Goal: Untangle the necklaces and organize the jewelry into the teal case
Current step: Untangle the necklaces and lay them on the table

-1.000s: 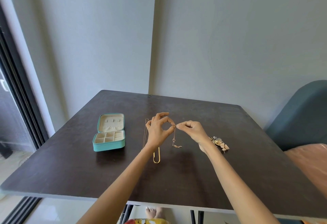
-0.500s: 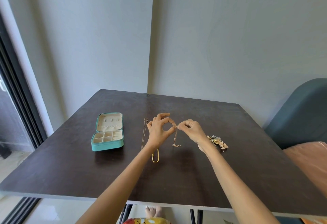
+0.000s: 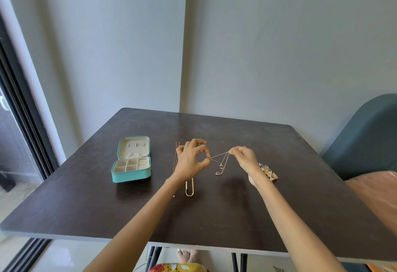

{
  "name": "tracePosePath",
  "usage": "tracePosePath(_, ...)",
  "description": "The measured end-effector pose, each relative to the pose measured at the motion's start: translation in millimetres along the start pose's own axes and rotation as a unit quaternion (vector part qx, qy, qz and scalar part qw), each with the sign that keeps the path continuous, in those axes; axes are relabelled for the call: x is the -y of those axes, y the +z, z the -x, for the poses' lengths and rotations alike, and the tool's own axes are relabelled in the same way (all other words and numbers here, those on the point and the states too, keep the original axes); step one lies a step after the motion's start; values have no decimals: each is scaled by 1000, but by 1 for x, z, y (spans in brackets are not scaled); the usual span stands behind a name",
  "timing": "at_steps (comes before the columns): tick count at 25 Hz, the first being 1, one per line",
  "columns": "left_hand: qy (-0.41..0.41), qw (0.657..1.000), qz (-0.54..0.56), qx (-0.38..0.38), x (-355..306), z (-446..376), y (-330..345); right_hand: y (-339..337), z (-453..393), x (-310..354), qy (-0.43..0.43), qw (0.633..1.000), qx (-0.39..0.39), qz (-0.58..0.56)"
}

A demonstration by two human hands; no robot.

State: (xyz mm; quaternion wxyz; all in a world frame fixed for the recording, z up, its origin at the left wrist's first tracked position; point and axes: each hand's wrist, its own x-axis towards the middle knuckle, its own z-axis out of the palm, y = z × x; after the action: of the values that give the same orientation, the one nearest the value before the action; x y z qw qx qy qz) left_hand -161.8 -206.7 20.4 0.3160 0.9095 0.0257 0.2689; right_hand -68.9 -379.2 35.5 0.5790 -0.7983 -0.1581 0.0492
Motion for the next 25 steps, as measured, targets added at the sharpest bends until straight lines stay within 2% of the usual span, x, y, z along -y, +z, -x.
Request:
tracePosePath(4,0,999,22,49,-4,1,-3,4,2,6,5,1000,4,-26)
tracePosePath(6,-39,996,64,52,-9,0,-4,6,3,12,-1,999,27,-23)
tracePosePath(9,-121,984,130,13,-19,-6,-5,9,4,20,-8,999,43,-16)
tracePosePath(11,-154,977,145,28,-25,-8,-3,10,6,22,-18,998,53,1)
tracePosePath(14,-174,971,156,54,-31,-7,1,12,9,25,-31,997,60,33)
tracePosePath(20,-193,969,153,16,-33,-5,-2,14,9,24,-33,996,35,78)
tracePosePath(25,-211,961,178,14,-29,-5,2,14,9,25,-26,991,84,103)
